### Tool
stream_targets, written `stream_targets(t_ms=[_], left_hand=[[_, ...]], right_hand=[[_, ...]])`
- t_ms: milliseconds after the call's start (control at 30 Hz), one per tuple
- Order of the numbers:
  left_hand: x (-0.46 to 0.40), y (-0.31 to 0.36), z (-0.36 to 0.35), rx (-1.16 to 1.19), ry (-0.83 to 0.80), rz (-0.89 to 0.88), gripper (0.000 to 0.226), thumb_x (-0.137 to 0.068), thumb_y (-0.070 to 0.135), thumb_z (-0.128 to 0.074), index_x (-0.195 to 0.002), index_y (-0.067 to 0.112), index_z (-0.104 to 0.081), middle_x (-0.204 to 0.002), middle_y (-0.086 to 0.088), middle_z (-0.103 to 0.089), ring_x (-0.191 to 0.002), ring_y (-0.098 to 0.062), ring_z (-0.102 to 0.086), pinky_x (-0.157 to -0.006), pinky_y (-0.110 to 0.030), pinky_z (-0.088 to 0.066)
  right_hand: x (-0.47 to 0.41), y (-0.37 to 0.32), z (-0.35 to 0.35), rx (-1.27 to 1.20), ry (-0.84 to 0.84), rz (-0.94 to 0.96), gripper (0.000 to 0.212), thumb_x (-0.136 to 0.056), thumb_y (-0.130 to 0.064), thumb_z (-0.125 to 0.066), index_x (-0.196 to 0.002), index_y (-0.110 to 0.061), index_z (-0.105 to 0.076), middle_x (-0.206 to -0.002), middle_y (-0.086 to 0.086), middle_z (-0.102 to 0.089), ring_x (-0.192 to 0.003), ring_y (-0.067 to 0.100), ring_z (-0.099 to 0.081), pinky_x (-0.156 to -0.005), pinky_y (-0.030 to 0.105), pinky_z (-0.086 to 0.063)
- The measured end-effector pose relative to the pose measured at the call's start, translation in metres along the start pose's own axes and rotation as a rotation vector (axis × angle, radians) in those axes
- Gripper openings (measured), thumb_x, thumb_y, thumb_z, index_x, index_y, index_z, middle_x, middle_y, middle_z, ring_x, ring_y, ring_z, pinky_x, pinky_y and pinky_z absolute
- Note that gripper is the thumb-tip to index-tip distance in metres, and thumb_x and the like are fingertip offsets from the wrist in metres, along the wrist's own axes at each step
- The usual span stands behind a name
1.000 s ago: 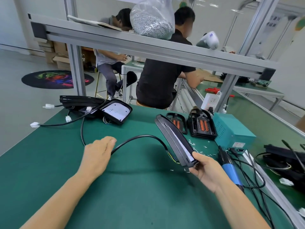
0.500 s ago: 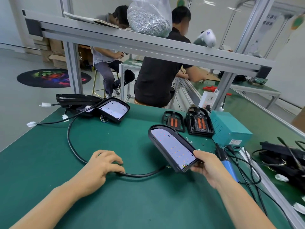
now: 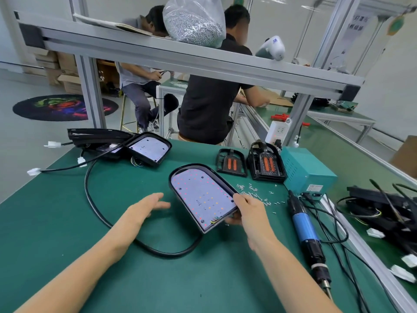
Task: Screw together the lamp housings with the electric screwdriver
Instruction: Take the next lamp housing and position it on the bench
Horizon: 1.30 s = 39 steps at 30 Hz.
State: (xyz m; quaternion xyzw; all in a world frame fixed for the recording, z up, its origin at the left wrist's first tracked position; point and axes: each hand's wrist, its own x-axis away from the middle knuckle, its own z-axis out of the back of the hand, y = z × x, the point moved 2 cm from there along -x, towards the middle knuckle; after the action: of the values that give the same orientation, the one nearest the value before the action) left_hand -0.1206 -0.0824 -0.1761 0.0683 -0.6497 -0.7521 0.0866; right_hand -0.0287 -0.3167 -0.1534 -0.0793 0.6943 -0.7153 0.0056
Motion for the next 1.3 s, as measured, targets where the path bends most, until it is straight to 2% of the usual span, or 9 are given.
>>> stream_targets(t_ms=[133, 367, 500, 733, 867, 967, 1033, 1133, 1300], left_hand=[[-0.017, 0.005, -0.023, 0.353, -0.096, 0.073, 0.045, -0.091, 0.049, -0.037, -0.113, 0.024, -0.068, -0.115, 0.0, -0.069, -0.109, -0.009, -0.063, -0.094, -0.03, -0.041], [-0.043, 0.006, -0.029, 0.539, 0.106, 0.214, 0.033, -0.088, -0.009, -0.049, -0.119, 0.002, -0.054, -0.112, -0.015, -0.066, -0.089, -0.028, -0.063, -0.08, -0.039, -0.051], [-0.049, 0.008, -0.029, 0.48, 0.087, 0.22, 0.03, -0.083, -0.014, -0.047, -0.106, 0.001, -0.061, -0.1, -0.014, -0.07, -0.083, -0.027, -0.065, -0.085, -0.041, -0.049], [-0.072, 0.005, -0.038, 0.647, 0.168, 0.353, 0.016, -0.094, 0.011, -0.048, -0.1, 0.004, -0.062, -0.095, -0.013, -0.069, -0.083, -0.028, -0.065, -0.076, -0.04, -0.05], [-0.078, 0.002, -0.038, 0.59, 0.218, 0.344, 0.01, -0.094, 0.001, -0.049, -0.101, 0.003, -0.056, -0.096, -0.016, -0.066, -0.078, -0.029, -0.064, -0.068, -0.039, -0.051], [-0.073, -0.004, -0.039, 0.571, 0.219, 0.306, 0.017, -0.09, -0.005, -0.048, -0.102, 0.002, -0.058, -0.093, -0.017, -0.069, -0.073, -0.029, -0.067, -0.065, -0.038, -0.053], [-0.068, -0.007, -0.039, 0.583, 0.23, 0.277, 0.021, -0.09, -0.005, -0.048, -0.107, 0.003, -0.058, -0.097, -0.018, -0.069, -0.076, -0.031, -0.066, -0.067, -0.038, -0.053], [-0.064, -0.007, -0.04, 0.626, 0.264, 0.238, 0.029, -0.09, -0.006, -0.047, -0.114, 0.005, -0.057, -0.104, -0.017, -0.067, -0.082, -0.032, -0.065, -0.069, -0.039, -0.053], [-0.061, -0.006, -0.041, 0.683, 0.295, 0.205, 0.034, -0.089, -0.009, -0.045, -0.118, 0.005, -0.057, -0.108, -0.019, -0.067, -0.085, -0.033, -0.064, -0.076, -0.042, -0.053]], right_hand=[[0.0, -0.007, -0.019, 0.029, -0.059, -0.023, 0.025, -0.097, -0.009, -0.048, -0.074, -0.006, -0.056, -0.064, 0.004, -0.054, -0.042, 0.006, -0.051, -0.048, 0.021, -0.052], [-0.004, -0.002, -0.022, 0.184, -0.132, -0.082, 0.016, -0.097, -0.019, -0.053, -0.089, -0.012, -0.065, -0.076, -0.001, -0.053, -0.046, 0.007, -0.054, -0.07, 0.036, -0.06], [-0.003, 0.008, -0.007, 0.375, -0.172, -0.052, 0.021, -0.094, -0.018, -0.055, -0.078, -0.005, -0.059, -0.072, 0.005, -0.046, -0.059, 0.015, -0.046, -0.053, 0.026, -0.052], [-0.012, 0.0, -0.003, 0.682, -0.248, 0.075, 0.032, -0.09, -0.015, -0.055, -0.064, -0.014, -0.035, -0.068, 0.01, -0.034, -0.066, 0.019, -0.031, -0.064, 0.03, -0.027], [-0.02, -0.015, 0.004, 0.745, -0.337, 0.03, 0.041, -0.096, -0.037, -0.053, -0.069, -0.007, -0.044, -0.07, 0.007, -0.04, -0.067, 0.017, -0.036, -0.063, 0.03, -0.027], [-0.042, -0.029, 0.007, 0.852, -0.191, 0.145, 0.045, -0.099, -0.042, -0.047, -0.073, -0.005, -0.049, -0.071, 0.005, -0.047, -0.069, 0.02, -0.04, -0.064, 0.033, -0.03], [-0.063, -0.032, 0.005, 0.913, -0.108, 0.194, 0.034, -0.099, -0.039, -0.048, -0.095, -0.01, -0.065, -0.095, 0.007, -0.063, -0.088, 0.023, -0.056, -0.079, 0.034, -0.042], [-0.095, -0.03, -0.004, 1.02, -0.054, 0.192, 0.044, -0.1, -0.038, -0.05, -0.135, -0.013, -0.053, -0.137, 0.011, -0.048, -0.124, 0.028, -0.048, -0.101, 0.037, -0.041], [-0.131, -0.021, -0.022, 1.18, -0.017, 0.152, 0.052, -0.099, -0.038, -0.053, -0.138, -0.007, -0.042, -0.142, 0.017, -0.037, -0.131, 0.034, -0.035, -0.1, 0.041, -0.038]])
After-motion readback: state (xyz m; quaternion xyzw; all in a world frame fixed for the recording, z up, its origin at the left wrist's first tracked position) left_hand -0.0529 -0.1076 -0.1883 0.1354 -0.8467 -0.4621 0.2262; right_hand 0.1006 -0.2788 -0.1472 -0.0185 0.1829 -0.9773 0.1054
